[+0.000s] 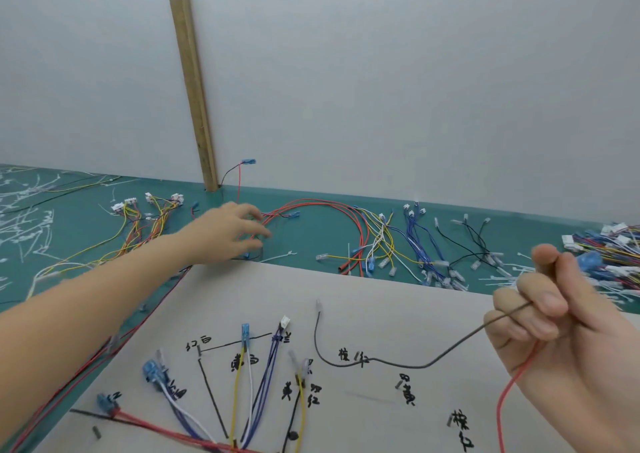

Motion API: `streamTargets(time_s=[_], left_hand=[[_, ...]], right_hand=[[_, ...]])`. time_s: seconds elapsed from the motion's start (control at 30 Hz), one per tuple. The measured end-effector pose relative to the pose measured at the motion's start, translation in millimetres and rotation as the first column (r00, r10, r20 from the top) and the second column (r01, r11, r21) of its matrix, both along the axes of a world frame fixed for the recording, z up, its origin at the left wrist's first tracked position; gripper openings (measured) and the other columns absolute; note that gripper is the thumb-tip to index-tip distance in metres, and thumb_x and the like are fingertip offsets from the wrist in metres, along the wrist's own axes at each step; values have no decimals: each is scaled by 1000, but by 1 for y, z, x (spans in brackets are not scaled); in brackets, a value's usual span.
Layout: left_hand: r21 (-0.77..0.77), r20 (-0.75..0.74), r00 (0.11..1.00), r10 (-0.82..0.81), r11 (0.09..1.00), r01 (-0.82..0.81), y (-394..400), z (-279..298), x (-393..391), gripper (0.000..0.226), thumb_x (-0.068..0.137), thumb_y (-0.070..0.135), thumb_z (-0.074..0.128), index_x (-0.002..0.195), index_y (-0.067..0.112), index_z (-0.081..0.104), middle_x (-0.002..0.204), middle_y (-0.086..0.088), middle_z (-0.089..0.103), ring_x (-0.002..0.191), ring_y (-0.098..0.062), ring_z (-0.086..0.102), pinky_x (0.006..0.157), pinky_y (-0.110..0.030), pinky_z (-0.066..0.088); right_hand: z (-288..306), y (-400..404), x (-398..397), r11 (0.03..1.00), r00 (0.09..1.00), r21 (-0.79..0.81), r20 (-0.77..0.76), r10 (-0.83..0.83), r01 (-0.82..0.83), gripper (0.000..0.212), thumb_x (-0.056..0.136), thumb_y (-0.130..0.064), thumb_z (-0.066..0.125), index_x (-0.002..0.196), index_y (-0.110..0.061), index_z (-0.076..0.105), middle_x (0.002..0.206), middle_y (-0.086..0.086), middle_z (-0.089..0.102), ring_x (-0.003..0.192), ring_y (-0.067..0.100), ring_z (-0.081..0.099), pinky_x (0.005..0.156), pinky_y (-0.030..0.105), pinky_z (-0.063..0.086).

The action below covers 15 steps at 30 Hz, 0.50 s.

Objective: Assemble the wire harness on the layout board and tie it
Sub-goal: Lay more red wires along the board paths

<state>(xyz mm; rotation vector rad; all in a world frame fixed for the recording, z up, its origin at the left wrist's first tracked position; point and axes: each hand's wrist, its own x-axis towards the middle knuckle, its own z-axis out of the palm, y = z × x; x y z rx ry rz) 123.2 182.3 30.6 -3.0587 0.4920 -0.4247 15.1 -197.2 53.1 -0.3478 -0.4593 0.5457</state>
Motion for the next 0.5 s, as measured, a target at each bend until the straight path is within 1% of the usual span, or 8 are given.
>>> streamTargets(time_s=[0.03,0.1,0.2,0.27,0.33,0.4,0.47,0.5], left_hand=[[126,-42,998,42,991,-36,-2,-3,1,29,92,40,47,119,42,57,137,7,41,119,-21,38,98,-36,35],[364,13,977,214,909,-204,5,-6,4,31,94,42,40,123,46,51,143,11,31,123,-20,33,96,-34,33],[392,146,870,471,780,-488,17,-10,6,32,92,39,44,123,39,52,140,7,33,121,-23,33,96,-36,31],[343,167,824,541,752,-563,23,-11,5,32,90,34,47,122,35,54,136,3,37,119,-26,33,97,-38,30],[262,171,796,580,752,-604,20,-5,-1,34,90,25,46,122,33,55,134,1,41,117,-27,34,96,-38,31],[98,140,795,590,791,-604,6,6,-8,34,91,22,45,123,29,57,133,-1,45,118,-29,35,97,-38,31],[-214,94,892,442,884,-416,-27,23,-21,30,94,21,45,119,24,61,129,-2,52,121,-28,40,98,-35,35],[-409,22,964,265,882,-234,-51,33,-35,27,94,21,46,115,21,63,124,0,57,120,-24,44,97,-29,37]], right_hand=[[1,0,0,1000,1000,-11,-12,-3,2,54,104,-32,8,125,4,43,101,35,53,93,43,52,84,44,31],[2,-2,-1,1000,999,-23,-40,5,-6,55,104,-32,7,125,5,43,101,36,53,93,42,52,84,44,30],[2,-7,2,1000,998,-25,-61,-2,1,55,104,-31,7,125,6,43,100,35,53,93,42,52,84,44,30],[1,-12,1,996,996,-61,-63,-69,66,55,104,-31,8,124,5,44,100,35,54,92,41,52,85,44,31],[6,-11,-3,980,984,-120,-60,-167,159,50,104,-28,14,120,4,49,94,32,57,87,38,56,82,43,36],[6,-2,-4,970,973,-86,-15,-231,229,35,98,-21,34,100,-4,64,70,17,60,61,24,58,63,34,48],[9,1,-9,810,845,-259,51,-532,526,24,82,-28,49,74,-19,69,49,-2,49,40,10,45,43,19,43],[11,4,-11,762,806,-292,61,-589,578,24,80,-31,49,68,-23,68,47,-5,46,38,8,41,41,17,41]])
